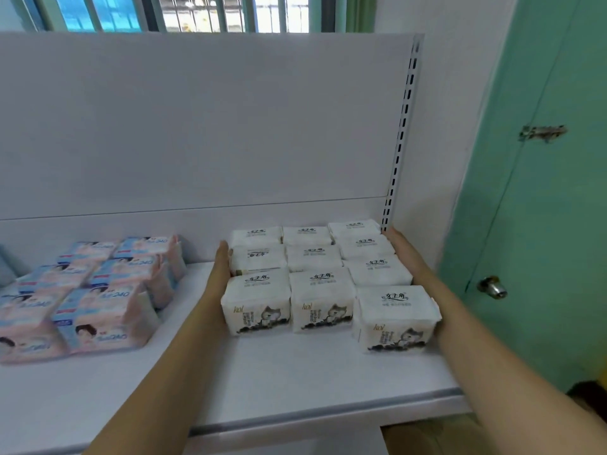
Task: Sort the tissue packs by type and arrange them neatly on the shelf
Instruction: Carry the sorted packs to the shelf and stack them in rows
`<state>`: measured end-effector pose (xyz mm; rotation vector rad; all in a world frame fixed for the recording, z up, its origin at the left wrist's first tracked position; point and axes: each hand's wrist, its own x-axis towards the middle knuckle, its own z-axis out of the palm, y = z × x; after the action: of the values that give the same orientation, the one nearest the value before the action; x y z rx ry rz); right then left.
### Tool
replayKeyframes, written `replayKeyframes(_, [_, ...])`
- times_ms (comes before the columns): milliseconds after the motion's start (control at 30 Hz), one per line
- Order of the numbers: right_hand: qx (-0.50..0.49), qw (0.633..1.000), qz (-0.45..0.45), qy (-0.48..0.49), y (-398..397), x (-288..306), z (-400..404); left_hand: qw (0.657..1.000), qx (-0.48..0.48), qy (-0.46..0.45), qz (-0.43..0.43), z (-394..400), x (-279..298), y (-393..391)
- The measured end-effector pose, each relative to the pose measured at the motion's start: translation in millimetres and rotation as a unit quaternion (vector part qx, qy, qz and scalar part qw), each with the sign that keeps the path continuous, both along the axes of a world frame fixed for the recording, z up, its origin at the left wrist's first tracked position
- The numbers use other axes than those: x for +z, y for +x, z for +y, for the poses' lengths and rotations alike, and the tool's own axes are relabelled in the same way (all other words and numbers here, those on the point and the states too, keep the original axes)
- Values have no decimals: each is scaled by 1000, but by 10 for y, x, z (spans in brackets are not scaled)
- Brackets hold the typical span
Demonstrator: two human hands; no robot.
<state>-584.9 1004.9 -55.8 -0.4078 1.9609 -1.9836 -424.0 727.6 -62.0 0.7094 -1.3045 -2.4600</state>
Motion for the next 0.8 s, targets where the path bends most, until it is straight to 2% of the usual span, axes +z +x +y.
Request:
replayKeyframes(133, [3, 998, -44, -50, -44, 3, -8, 1000, -14, -4, 18, 99, -39, -92])
replayKeyframes(300, [4, 997, -66, -32, -91, 13, 5, 1000, -12, -9, -7, 58, -18, -70])
replayKeyframes(367, [-11, 996, -80, 25, -32, 46, 67, 998, -13, -60, 3, 56, 35, -25])
replayKeyframes(433, [-31, 996, -31, 73, 3, 121, 182, 984, 33, -173, -2, -5, 85, -10])
replayKeyframes(467, [-32, 994, 23, 98, 45, 200, 252, 960, 58, -274, -9, -46, 135, 11])
replayKeyframes(500, [-26, 987, 85, 133, 114, 300, 320, 913, 65, -402, -9, -95, 179, 32])
replayKeyframes(567, [42, 944, 203, 256, 277, 495, 412, 793, -3, -610, 12, -65, 286, 88])
replayKeyframes(600, [101, 902, 242, 343, 365, 563, 427, 725, -72, -684, 11, 40, 345, 111])
replayKeyframes(633, [163, 853, 270, 417, 490, 618, 422, 644, -137, -753, -2, 171, 371, 104])
replayKeyframes(667, [213, 808, 281, 472, 588, 629, 415, 559, -189, -807, -23, 337, 379, 86])
replayKeyframes(700, [248, 775, 277, 511, 683, 623, 417, 495, -224, -838, -47, 486, 349, 56])
replayKeyframes(733, [263, 754, 266, 540, 768, 598, 423, 454, -248, -853, -69, 597, 298, 21])
replayKeyframes(767, [261, 740, 258, 564, 820, 553, 435, 432, -256, -860, -90, 661, 234, -26])
replayKeyframes(800, [249, 727, 261, 584, 875, 509, 440, 428, -249, -863, -100, 687, 182, -74])
